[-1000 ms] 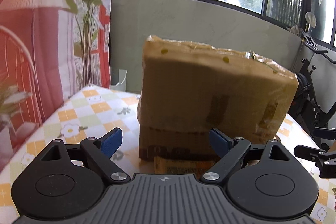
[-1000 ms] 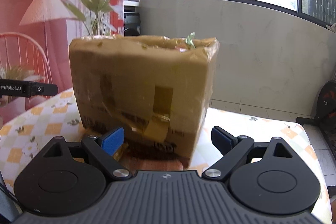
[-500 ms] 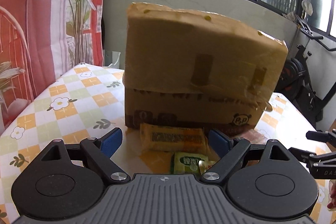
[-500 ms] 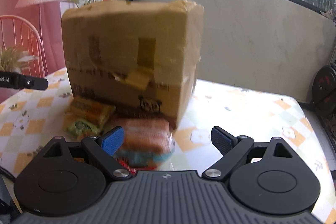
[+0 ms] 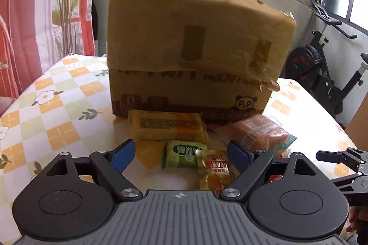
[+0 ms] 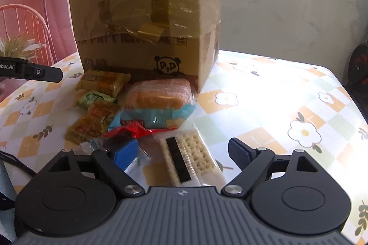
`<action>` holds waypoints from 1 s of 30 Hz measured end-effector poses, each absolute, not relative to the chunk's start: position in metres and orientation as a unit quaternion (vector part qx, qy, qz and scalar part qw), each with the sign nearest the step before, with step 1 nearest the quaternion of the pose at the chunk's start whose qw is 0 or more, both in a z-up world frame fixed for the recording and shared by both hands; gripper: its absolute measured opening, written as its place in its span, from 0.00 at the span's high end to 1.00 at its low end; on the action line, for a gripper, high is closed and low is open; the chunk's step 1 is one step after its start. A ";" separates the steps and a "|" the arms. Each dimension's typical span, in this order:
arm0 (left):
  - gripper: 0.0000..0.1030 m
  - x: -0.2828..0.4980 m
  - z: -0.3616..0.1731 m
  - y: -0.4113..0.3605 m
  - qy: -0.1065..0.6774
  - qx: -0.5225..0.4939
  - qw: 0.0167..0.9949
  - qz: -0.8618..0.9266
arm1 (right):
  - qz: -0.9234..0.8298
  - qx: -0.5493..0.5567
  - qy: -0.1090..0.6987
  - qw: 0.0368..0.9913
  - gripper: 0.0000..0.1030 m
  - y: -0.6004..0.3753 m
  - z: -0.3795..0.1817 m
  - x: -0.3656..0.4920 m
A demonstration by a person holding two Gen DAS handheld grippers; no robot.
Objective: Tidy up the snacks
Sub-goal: 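Move both tools back down to the snacks in front of the box, then grasp the gold spicy snack pouch with the left tool while the right tool grasps the white cracker pack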
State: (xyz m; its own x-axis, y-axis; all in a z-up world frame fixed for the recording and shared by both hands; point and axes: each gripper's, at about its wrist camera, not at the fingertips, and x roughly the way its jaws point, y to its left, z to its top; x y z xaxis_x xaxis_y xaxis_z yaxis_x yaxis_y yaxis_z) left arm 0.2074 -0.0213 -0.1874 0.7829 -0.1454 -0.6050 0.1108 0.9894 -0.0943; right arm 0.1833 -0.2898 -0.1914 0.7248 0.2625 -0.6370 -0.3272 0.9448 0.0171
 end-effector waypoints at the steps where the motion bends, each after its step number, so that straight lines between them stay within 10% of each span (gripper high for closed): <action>1: 0.16 0.208 -0.189 -0.022 0.325 -0.027 0.943 -0.069 | 0.157 -0.049 0.337 0.927 0.20 -0.291 -0.192 0.183; 9: 0.30 0.211 -0.206 -0.026 0.360 -0.034 0.928 -0.087 | 0.175 -0.053 0.375 0.909 0.46 -0.294 -0.204 0.200; 30: 0.37 0.244 -0.245 -0.063 0.416 -0.014 0.903 -0.108 | 0.165 -0.048 0.338 0.925 0.48 -0.294 -0.212 0.193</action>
